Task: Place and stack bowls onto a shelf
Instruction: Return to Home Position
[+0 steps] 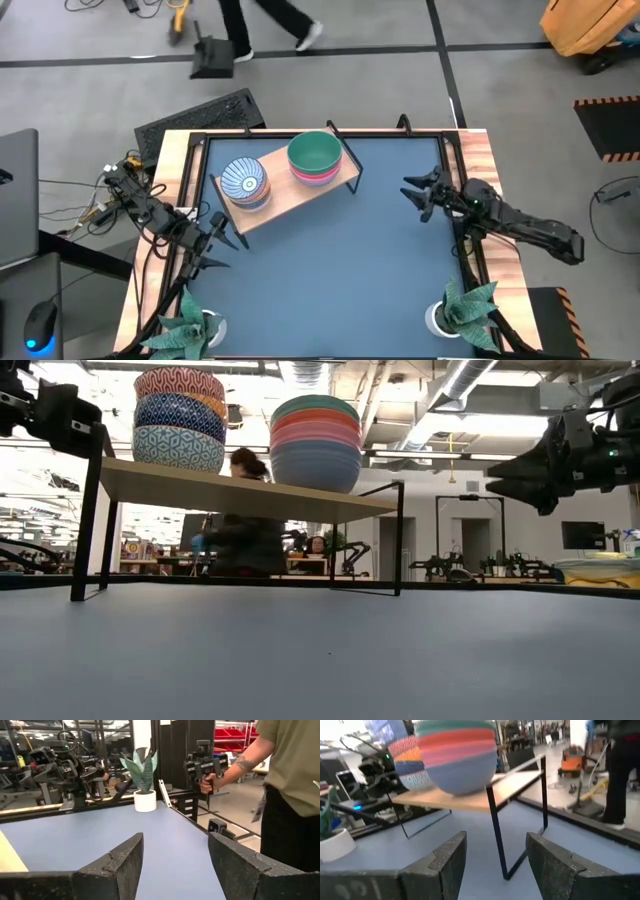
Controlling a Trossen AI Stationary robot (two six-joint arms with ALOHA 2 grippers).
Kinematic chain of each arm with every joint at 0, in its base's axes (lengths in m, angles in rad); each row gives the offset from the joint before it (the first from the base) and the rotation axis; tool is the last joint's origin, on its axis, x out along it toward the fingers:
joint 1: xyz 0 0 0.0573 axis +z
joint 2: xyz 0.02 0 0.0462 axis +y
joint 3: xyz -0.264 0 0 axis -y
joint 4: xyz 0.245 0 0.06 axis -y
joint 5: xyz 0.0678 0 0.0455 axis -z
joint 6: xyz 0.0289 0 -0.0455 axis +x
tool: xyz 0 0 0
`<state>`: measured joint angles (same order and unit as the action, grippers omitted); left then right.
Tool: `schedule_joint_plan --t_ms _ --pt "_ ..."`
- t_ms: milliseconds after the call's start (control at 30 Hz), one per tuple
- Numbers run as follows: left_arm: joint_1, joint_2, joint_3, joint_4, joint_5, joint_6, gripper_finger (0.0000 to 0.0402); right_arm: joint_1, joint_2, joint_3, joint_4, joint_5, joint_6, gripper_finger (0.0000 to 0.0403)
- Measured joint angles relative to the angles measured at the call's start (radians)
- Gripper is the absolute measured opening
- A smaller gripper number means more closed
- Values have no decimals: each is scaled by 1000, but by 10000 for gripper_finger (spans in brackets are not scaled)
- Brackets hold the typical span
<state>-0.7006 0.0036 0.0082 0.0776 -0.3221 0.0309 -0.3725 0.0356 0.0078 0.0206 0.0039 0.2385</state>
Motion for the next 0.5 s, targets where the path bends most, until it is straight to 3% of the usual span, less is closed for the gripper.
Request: schedule_joint_plan --t_ms 500 --pt "0 0 -1 3 -29 -104 209 -29 136 -1 -5 0 16 230"
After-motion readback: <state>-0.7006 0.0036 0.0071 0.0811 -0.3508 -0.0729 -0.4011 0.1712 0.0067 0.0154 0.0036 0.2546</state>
